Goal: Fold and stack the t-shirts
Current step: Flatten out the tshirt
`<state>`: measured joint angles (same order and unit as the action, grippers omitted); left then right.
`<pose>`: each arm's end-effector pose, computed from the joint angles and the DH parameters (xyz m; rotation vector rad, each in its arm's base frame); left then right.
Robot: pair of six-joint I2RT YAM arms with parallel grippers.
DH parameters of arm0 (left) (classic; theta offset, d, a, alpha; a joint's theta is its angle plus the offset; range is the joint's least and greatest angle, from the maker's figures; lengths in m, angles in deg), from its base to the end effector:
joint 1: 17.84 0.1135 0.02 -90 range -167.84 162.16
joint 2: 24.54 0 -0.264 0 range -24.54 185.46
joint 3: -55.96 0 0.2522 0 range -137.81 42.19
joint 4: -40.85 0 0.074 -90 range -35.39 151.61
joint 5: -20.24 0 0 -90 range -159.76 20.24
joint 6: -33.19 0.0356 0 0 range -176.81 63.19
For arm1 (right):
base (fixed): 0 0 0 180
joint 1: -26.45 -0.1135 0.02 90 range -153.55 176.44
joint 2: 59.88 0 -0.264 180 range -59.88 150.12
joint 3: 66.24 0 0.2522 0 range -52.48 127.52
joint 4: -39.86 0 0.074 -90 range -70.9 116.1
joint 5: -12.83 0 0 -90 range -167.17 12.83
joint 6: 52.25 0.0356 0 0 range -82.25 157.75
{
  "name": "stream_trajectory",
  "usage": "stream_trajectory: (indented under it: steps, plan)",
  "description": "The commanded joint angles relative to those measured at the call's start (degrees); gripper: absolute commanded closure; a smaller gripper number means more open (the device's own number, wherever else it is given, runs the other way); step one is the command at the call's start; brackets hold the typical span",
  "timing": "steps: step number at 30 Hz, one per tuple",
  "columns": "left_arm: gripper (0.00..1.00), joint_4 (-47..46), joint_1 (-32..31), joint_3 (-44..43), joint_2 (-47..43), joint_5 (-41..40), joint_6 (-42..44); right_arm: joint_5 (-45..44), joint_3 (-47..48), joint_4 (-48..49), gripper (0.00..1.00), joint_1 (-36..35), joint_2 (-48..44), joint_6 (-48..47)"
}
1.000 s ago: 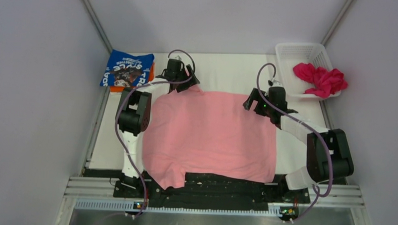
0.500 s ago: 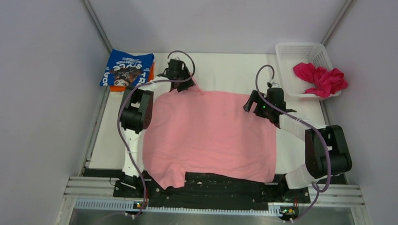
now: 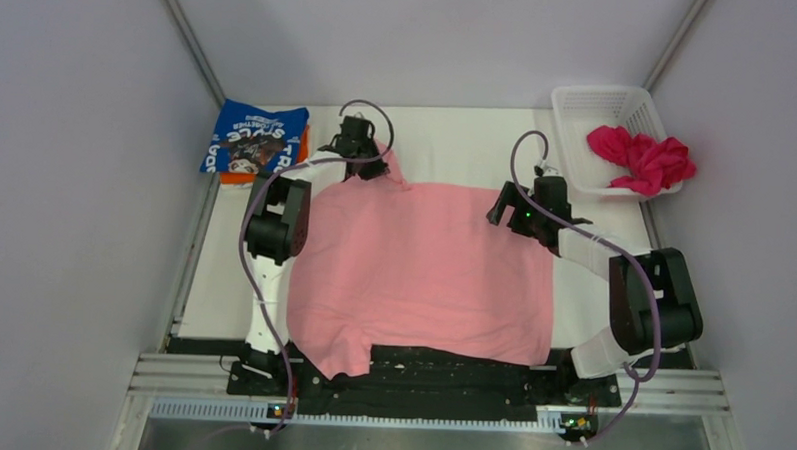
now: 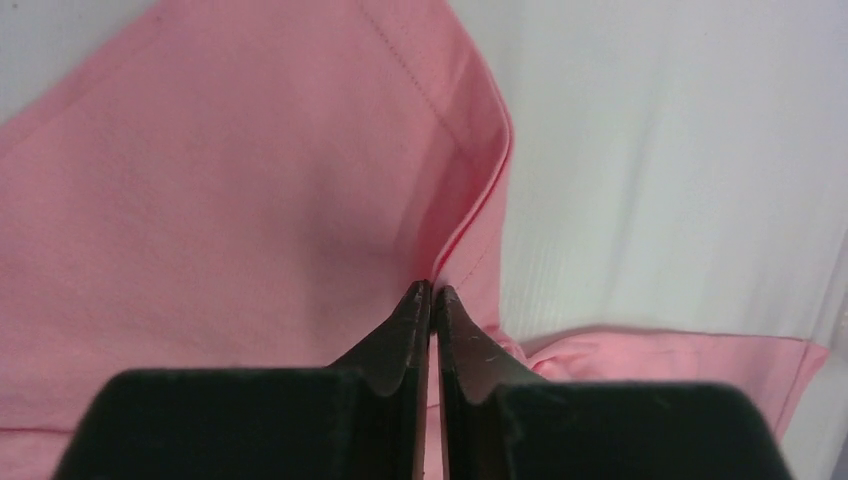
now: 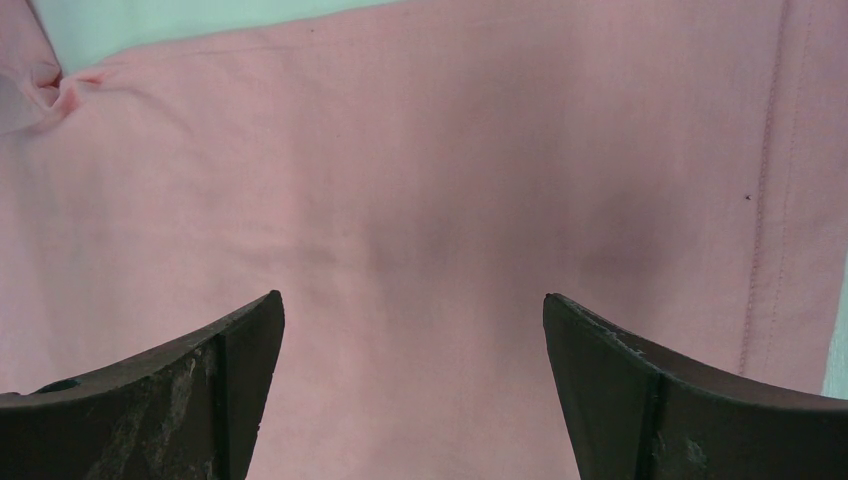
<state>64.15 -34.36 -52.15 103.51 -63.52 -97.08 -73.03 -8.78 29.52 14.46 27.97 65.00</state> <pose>0.4778 -0.1457 0.1604 -0.4391 2.3635 -0.6093 0.3033 0.0670 0.1783 0.2697 2.3027 0.4359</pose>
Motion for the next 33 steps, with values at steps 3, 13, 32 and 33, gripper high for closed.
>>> stream_trajectory:
  steps: [3,13,32,33]
  plan:
    - [1.00,-2.25,-0.32,-4.44,1.08,1.24,-0.41,-0.43,2.87,1.06,0.01,-0.31,0.89,-0.14]
    - [1.00,-6.68,-2.00,-6.91,2.81,2.93,-3.06,-0.84,3.06,0.78,0.01,-0.29,0.91,-0.35]
    - [0.01,4.70,-5.23,-14.19,-4.19,-4.13,7.57,-1.55,3.08,-0.26,0.01,-0.24,-2.67,-1.05]
    - [0.01,5.48,-5.22,-11.13,-6.94,-6.45,8.51,-1.68,2.95,-0.56,0.01,-0.24,-2.95,-1.21]
